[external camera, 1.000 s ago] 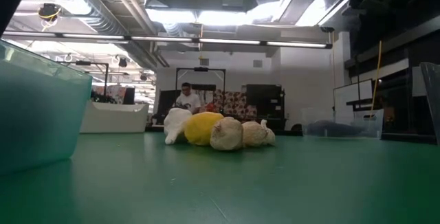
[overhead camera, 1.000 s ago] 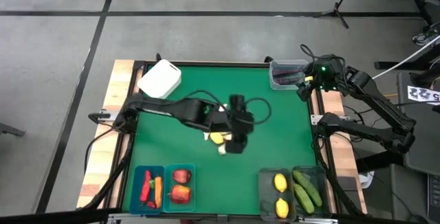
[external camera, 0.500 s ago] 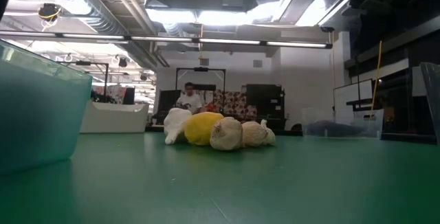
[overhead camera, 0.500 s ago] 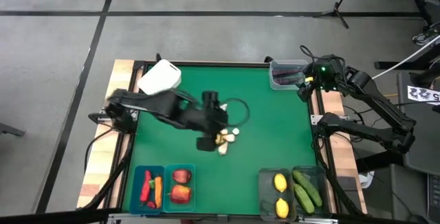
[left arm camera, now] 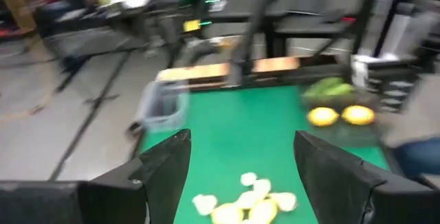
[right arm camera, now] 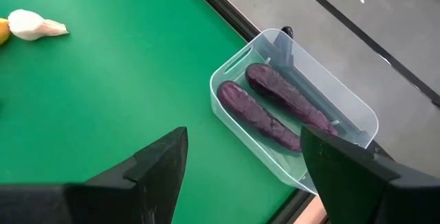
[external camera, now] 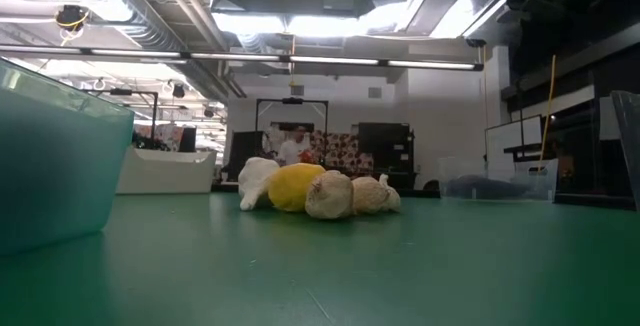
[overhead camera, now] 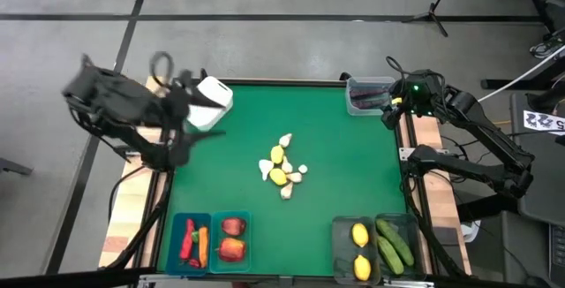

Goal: Sort produce into baskets
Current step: Put the lemon into the left black bin

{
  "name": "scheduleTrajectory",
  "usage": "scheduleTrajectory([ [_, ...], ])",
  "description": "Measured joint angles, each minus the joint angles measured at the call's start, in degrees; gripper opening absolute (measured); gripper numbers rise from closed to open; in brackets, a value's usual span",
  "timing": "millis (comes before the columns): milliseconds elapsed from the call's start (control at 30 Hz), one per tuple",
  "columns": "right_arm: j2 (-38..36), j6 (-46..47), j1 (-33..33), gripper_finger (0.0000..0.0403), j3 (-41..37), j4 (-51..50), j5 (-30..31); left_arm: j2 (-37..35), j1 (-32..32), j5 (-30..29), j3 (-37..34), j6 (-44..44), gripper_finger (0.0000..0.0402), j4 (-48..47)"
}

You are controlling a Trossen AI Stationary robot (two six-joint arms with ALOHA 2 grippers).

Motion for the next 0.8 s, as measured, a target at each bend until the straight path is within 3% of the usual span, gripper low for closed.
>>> scheduleTrajectory([
  [233, 0.0, 0.1, 0.0, 0.0282, 0.0, 0.1, 0.0, -6.0, 0.2, -6.8, -0.4, -1.4, 0.0253, -7.2],
  [333, 0.0, 0.2, 0.0, 0.0282, 0.0, 0.1, 0.0, -9.9, 0.2, -7.9, -5.2, -3.9, 0.0253, -7.1],
  [467, 0.0, 0.1, 0.0, 0.0282, 0.0, 0.3, 0.2, -16.4, -0.1, -9.0, -21.9, -9.4, 0.0253, 4.9],
  [667, 0.0, 0.0, 0.0, 0.0282, 0.0, 1.6, 0.7, -23.5, -0.3, -3.0, -54.9, 4.5, 0.0253, 39.0],
  [800, 0.0, 0.0, 0.0, 0.0282, 0.0, 1.7, 0.6, -28.3, 3.3, 2.0, -74.0, 5.0, 0.0253, 62.5],
])
